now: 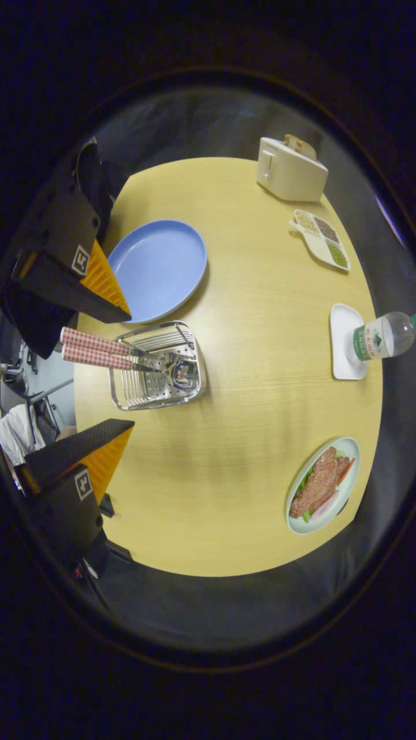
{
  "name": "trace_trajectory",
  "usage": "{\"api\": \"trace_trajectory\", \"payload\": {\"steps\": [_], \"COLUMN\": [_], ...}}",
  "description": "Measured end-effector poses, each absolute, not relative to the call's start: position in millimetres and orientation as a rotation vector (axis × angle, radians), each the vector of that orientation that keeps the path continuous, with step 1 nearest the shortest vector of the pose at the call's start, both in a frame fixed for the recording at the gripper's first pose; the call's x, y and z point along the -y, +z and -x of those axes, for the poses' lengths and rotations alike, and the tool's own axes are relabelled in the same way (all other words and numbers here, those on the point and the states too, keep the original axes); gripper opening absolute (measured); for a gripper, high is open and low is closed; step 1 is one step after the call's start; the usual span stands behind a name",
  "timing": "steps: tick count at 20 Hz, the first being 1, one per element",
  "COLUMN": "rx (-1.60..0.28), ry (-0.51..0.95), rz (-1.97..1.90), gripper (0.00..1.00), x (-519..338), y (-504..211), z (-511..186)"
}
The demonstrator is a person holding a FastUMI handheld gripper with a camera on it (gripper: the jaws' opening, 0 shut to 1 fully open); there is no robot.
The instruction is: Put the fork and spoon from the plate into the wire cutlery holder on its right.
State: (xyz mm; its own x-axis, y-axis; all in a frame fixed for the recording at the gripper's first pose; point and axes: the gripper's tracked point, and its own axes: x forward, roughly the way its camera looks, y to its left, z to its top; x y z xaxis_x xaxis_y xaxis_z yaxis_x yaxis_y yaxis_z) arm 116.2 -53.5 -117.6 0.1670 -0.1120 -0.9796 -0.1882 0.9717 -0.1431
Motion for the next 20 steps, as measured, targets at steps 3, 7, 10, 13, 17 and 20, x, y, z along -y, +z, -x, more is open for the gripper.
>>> {"api": "trace_trajectory", "payload": {"steps": [3,7,10,13,17,20], "rx": [-1.325,-1.120,-0.896,-0.663,-0.348,-0.138], "ry": [0.080,0.125,0.166,0.194,0.213,0.241], "rz": [0.191,0.137,0.120,0.096,0.038,0.028], "gripper": [1.00,1.00,1.00,1.00,1.00,1.00], "x": [48.2,36.5,21.5,7.6,-10.5,-21.7], "y": [-105.5,-77.7,-44.3,-2.9,62.8,112.4], "z": [-119.9,-130.7,-138.5,-131.2,-107.6,-85.9]}}
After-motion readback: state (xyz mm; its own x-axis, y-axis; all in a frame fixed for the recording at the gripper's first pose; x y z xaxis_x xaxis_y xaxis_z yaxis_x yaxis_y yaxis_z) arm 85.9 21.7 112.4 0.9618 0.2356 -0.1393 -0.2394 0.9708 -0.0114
